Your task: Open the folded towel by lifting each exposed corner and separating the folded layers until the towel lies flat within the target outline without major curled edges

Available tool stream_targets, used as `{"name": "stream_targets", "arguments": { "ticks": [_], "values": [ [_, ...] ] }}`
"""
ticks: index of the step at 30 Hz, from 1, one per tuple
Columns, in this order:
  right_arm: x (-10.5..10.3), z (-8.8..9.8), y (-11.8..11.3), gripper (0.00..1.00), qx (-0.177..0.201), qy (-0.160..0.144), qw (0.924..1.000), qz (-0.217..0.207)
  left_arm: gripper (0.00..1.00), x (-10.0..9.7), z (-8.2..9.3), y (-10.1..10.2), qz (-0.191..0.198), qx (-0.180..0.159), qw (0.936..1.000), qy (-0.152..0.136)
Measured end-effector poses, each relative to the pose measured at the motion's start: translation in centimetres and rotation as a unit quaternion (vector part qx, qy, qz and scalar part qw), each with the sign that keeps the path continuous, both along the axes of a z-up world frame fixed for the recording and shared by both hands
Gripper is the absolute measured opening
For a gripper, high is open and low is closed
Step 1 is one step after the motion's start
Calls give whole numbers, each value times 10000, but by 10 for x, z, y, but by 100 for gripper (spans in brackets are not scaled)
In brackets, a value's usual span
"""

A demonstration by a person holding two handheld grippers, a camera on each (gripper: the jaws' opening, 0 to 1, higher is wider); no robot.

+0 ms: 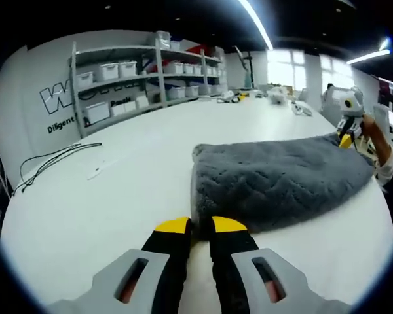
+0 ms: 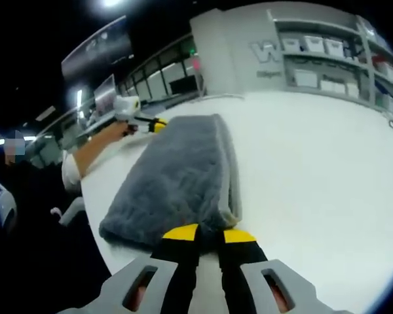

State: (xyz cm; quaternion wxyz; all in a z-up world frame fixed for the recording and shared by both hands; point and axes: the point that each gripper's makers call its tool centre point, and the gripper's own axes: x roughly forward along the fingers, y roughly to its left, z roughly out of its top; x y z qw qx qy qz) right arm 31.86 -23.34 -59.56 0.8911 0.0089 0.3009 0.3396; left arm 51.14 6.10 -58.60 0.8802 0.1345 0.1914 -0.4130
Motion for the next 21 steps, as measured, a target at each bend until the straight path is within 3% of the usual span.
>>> {"name": "stream_targets", "arguments": {
  "ticks": [7, 21],
  "values": [
    [-1, -1, 2, 7, -36, 17, 10000, 17, 11, -2, 1, -1, -425, 31, 9990, 125],
    [-5, -2, 7, 7, -145, 96, 9998, 101, 11, 3, 1, -13, -507, 141, 9981, 327]
  ]
}}
